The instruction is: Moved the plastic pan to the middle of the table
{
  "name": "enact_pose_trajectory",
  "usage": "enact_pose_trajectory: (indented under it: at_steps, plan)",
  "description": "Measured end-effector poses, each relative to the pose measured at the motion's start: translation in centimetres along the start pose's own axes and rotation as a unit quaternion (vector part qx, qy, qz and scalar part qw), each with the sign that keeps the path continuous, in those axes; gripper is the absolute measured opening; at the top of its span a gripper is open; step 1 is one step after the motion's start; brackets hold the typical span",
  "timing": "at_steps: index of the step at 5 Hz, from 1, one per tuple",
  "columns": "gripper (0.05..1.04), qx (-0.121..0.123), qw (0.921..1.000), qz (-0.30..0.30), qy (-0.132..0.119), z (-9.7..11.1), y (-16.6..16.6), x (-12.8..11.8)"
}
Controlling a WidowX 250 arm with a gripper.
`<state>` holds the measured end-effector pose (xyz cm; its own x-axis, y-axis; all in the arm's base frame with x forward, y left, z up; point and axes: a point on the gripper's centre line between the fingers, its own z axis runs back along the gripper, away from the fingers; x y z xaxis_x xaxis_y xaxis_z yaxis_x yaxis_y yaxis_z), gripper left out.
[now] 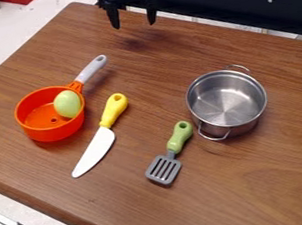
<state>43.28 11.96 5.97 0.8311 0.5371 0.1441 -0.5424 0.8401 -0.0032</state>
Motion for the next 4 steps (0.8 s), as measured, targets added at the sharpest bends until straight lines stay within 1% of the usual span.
enact_pose_trajectory:
  at_steps: [1,2,3,4]
  plan:
    - [0.999,0.01,0.9996,-0.003,0.025,-2.0,0.2,-0.8]
    - [0.999,0.033,0.9968,-0.065,0.03,-3.2,0.8,-1.6]
    - [0.999,0.03,0.9902,-0.135,0.02,-2.9,1.4,-2.2]
    - [0.999,0.016,0.9816,-0.19,0.015,-1.6,2.4,-2.7]
